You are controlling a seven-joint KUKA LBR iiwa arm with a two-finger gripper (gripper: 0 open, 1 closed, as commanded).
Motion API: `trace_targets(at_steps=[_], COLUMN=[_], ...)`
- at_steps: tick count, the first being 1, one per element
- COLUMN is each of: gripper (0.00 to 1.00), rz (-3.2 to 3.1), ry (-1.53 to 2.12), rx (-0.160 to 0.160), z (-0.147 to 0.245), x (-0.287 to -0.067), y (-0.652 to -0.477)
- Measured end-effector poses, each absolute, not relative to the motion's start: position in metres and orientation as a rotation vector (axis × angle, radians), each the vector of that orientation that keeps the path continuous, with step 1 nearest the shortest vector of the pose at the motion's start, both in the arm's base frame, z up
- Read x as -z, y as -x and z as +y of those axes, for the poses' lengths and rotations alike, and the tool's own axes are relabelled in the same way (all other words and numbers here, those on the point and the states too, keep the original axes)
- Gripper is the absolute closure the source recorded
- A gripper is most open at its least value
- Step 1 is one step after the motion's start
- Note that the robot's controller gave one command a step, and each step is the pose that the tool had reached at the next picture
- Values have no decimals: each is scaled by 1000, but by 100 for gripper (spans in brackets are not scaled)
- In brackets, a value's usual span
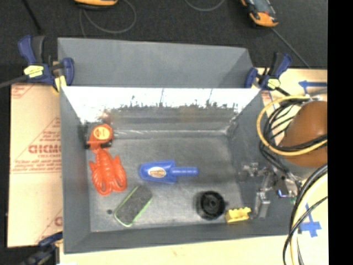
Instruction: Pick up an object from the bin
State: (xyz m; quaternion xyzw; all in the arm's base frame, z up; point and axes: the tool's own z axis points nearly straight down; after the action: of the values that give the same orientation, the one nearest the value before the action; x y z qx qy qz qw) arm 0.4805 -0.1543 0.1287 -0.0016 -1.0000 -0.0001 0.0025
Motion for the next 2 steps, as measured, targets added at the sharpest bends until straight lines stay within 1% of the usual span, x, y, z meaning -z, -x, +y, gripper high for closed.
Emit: trace_targets(at_steps=[1,2], gripper=[0,0], rz=[-3144,-3147], ry=[-1,-80], rx=[-3,-5], z=[-154,-132], x=[-133,-85], y=[-483,-497])
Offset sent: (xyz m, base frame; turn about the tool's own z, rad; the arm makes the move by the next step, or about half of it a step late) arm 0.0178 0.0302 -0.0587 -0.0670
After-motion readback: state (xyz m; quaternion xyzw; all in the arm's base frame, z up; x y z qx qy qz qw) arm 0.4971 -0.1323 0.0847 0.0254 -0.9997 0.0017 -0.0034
